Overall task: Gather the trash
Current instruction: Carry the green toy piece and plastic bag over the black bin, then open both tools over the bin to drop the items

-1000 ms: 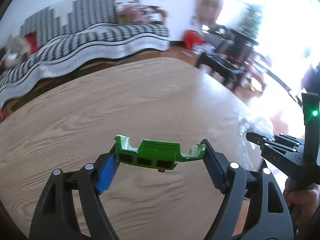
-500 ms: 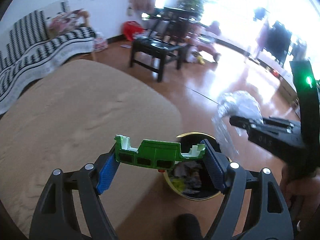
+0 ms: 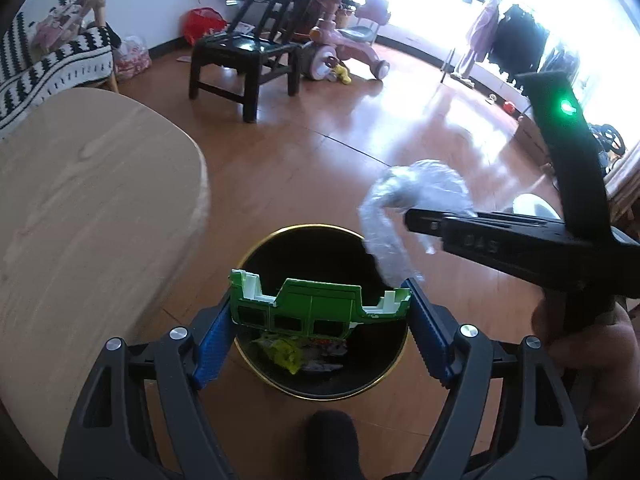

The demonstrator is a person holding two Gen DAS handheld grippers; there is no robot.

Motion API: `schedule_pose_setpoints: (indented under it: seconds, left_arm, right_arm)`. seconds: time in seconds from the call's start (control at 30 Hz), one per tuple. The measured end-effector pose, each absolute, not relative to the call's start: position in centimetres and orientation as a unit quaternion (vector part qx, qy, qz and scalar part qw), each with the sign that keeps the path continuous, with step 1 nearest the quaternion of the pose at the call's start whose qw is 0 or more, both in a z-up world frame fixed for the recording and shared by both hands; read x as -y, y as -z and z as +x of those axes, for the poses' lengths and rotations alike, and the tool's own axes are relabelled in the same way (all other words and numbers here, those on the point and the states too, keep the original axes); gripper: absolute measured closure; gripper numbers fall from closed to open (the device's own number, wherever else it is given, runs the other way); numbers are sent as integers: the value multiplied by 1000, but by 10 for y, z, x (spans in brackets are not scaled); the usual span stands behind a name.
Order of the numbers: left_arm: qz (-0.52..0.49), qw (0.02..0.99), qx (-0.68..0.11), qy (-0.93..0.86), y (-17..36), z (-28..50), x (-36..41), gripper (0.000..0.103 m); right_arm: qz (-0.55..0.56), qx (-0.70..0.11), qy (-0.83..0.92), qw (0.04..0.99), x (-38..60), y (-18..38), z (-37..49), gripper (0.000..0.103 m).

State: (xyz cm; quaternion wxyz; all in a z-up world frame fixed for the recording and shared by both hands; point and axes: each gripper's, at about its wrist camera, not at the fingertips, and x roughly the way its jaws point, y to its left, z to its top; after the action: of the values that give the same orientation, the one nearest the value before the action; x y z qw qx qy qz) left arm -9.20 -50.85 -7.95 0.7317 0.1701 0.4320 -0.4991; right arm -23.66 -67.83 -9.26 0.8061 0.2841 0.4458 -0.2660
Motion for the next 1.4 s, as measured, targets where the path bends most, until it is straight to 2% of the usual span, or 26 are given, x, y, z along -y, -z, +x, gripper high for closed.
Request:
schedule_pose_setpoints:
  seconds: [0.27,0.93,1.0,1.07,1.1,1.4]
  left_arm:
    - [177,720,-451,497,97,-91,516,27]
    - [183,715,-455,498,98,-96,519,26]
    - [182,714,-456,499,98,-97,519,26]
    - [182,713,-457,499,98,-97,520,26]
    - [183,713,-457,500,98,-97,520,26]
    - [184,711,-455,504,100,-97,521,21]
  right_arm:
    - [290,-455,259,801,679,100,-222,90]
    - [294,-476,247,791,680,112,-211,89]
    - [294,-480,243,790,680,113,-209,78]
    - [292,-480,244,790,679,114,-208,31]
    - [288,-475,246,794,678,112,-208,27]
    - [286,-468,251,798,676,108,-211,27]
